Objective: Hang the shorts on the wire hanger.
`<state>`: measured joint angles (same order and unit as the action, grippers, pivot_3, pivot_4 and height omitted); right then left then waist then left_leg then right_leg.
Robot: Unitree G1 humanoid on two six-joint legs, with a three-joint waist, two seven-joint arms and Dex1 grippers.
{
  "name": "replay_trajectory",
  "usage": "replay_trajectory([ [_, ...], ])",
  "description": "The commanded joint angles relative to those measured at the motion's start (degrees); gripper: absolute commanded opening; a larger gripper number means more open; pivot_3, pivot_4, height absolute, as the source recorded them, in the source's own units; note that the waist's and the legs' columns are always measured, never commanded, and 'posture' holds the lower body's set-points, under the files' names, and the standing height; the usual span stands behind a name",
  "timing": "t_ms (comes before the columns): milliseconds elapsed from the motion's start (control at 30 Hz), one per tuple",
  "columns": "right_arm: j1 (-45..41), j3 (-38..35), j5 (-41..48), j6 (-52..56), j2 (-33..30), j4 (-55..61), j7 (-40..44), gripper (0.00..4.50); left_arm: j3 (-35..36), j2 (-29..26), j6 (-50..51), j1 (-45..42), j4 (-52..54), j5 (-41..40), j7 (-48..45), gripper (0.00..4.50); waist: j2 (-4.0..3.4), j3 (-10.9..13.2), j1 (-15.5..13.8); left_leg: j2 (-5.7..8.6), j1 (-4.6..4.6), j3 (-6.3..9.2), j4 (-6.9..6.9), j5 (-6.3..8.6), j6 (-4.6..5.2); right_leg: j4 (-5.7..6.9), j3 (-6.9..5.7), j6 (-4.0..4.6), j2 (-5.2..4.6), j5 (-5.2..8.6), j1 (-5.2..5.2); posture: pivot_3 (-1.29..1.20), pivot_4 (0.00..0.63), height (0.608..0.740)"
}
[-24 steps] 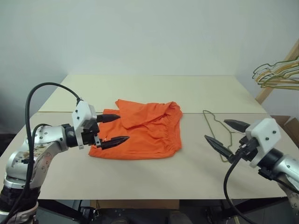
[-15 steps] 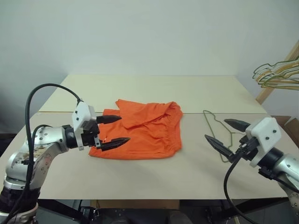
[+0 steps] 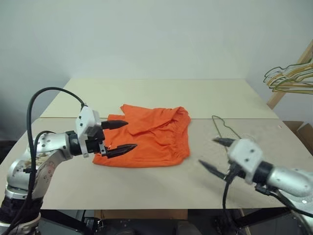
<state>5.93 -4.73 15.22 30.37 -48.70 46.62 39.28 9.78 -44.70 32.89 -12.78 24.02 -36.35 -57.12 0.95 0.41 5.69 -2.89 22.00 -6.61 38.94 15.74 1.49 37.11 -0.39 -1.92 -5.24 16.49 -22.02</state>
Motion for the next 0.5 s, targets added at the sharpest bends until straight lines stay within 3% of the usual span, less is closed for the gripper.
replay_trajectory([
  [33, -4.69, 5.24, -3.58, -1.15, -1.17, -0.81, 0.78, 4.48, 0.65, -0.09, -0.77, 0.51, 1.83, -1.18, -0.15, 4.50, 0.00, 0.00, -0.02, 0.00, 0.01, 0.00, 0.00, 0.00, 0.00, 0.00, 0.00, 0.00, 0.00, 0.00, -0.01, -0.16, 0.000, 0.740],
  [200, -11.09, 18.13, -14.81, -4.41, -1.22, -5.86, 1.00, 4.48, 0.57, -0.43, -0.76, 0.40, 1.50, -1.24, -0.29, 4.50, 0.01, 0.00, -0.09, 0.00, 0.03, 0.01, 0.01, 0.00, 0.00, 0.00, -0.04, 0.00, -0.01, 0.00, -0.02, -0.15, 0.000, 0.740],
  [300, -16.66, 28.20, -27.41, -8.80, 0.34, -13.30, -0.67, 4.48, 0.50, -0.60, -0.48, 0.27, 1.83, -1.51, -0.17, 4.50, 0.02, -0.01, -0.02, 0.00, 0.04, 0.00, 0.04, -0.01, -0.01, 0.01, -0.03, 0.00, -0.01, 0.00, -0.04, -0.15, 0.000, 0.740],
  [500, -25.36, 37.05, -42.69, -16.04, 3.92, -27.83, -2.21, 4.48, 0.39, -0.69, -0.38, 0.48, 2.19, -1.70, 0.15, 4.50, 0.03, -0.01, 0.11, 0.00, 0.10, -0.02, 0.05, -0.08, -0.13, 0.02, -0.03, 0.00, 0.00, 0.00, -0.12, -0.14, 0.000, 0.740],
])
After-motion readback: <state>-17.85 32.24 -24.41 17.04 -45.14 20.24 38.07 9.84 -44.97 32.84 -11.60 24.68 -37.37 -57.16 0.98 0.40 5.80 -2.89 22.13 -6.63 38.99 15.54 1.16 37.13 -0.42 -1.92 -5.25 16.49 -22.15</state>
